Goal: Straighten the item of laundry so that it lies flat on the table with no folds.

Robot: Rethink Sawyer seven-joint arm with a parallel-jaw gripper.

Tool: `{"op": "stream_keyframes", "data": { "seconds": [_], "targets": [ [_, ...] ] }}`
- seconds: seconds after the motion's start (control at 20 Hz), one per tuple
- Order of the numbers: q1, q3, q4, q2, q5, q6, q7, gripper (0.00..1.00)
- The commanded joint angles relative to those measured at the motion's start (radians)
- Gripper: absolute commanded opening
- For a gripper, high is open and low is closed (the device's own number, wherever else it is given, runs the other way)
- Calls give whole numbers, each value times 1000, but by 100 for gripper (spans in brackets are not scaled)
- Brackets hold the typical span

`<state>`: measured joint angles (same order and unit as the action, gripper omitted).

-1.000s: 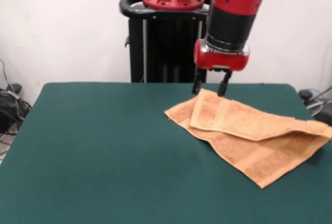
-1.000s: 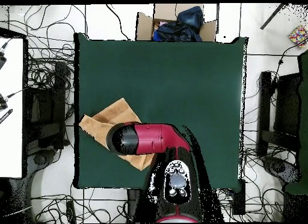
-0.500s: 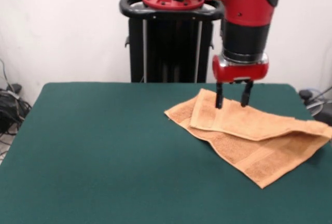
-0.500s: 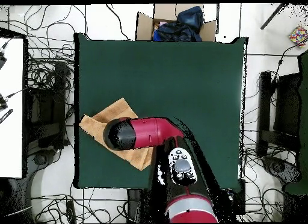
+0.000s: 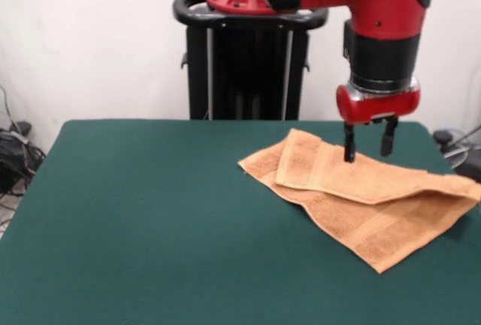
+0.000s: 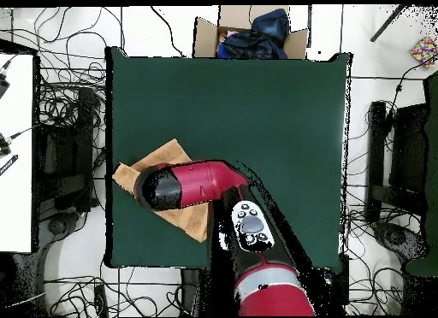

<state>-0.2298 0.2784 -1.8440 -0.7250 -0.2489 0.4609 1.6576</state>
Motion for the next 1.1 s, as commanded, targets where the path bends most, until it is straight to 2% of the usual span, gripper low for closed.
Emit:
{"op": "stream_keyframes", "data": {
  "seconds": [0.05, 0.35, 0.55, 0.75, 0.95, 1.1],
  "targets": [
    [-62, 88, -75, -23, -71, 13, -72, 100],
    [-168, 117, -183, -150, -73, 106, -128, 100],
    [-229, 149, -230, -201, -75, 130, -156, 100],
    [-254, 165, -215, -199, -83, 155, -156, 100],
    [-216, 139, -131, -128, -123, 166, -111, 100],
    [-209, 138, -110, -115, -134, 176, -98, 100]
  ]
}}
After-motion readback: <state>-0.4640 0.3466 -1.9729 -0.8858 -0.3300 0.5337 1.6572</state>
